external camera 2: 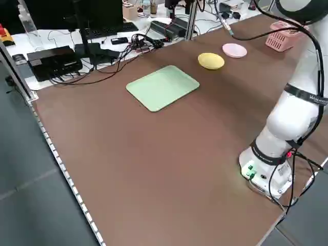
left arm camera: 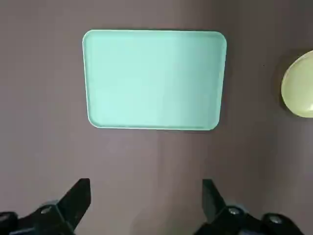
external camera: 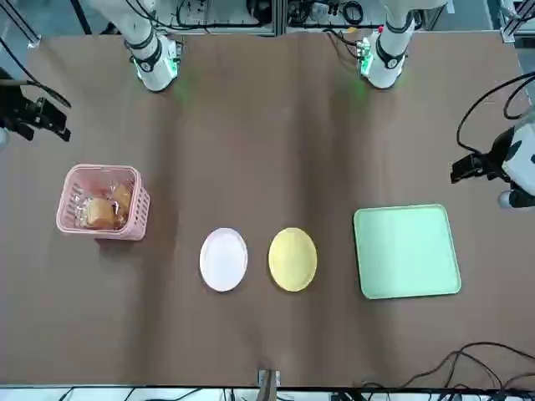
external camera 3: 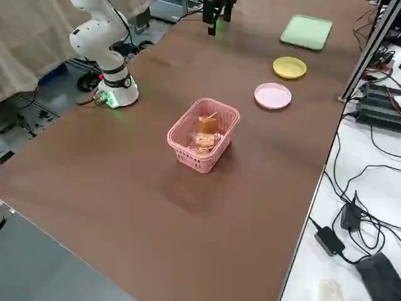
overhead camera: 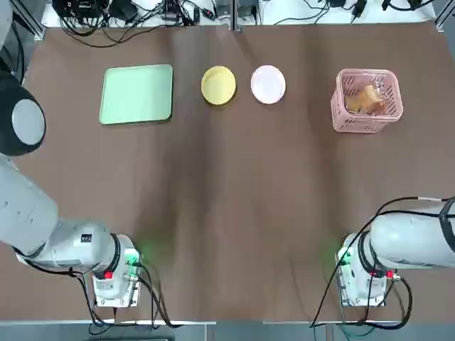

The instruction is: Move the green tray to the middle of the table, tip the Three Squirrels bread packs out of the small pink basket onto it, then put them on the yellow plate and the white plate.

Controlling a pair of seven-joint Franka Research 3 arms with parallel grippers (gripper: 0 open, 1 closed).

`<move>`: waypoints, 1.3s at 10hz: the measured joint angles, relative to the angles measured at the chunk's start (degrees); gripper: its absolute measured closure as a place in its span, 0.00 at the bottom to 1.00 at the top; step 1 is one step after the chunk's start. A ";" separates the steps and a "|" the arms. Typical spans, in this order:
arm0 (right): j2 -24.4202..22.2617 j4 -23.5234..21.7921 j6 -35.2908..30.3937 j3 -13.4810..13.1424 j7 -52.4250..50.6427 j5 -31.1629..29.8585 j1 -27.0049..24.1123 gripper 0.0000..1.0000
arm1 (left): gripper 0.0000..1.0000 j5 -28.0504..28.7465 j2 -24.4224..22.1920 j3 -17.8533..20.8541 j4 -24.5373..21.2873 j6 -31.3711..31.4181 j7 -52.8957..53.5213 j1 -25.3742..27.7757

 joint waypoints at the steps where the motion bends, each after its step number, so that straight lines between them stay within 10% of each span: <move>1: 0.00 0.00 0.00 0.00 0.00 0.00 0.00 0.03 | 0.00 0.00 0.00 0.00 0.12 0.00 0.00 0.00; 8: 0.00 0.00 0.00 0.01 0.00 0.00 0.00 0.03 | 0.00 0.12 4.00 0.45 -0.40 4.77 -2.91 1.26; 13: 0.02 0.00 0.00 -0.02 0.00 0.00 -0.02 0.03 | 0.00 3.18 16.67 0.54 -16.01 38.17 3.88 12.29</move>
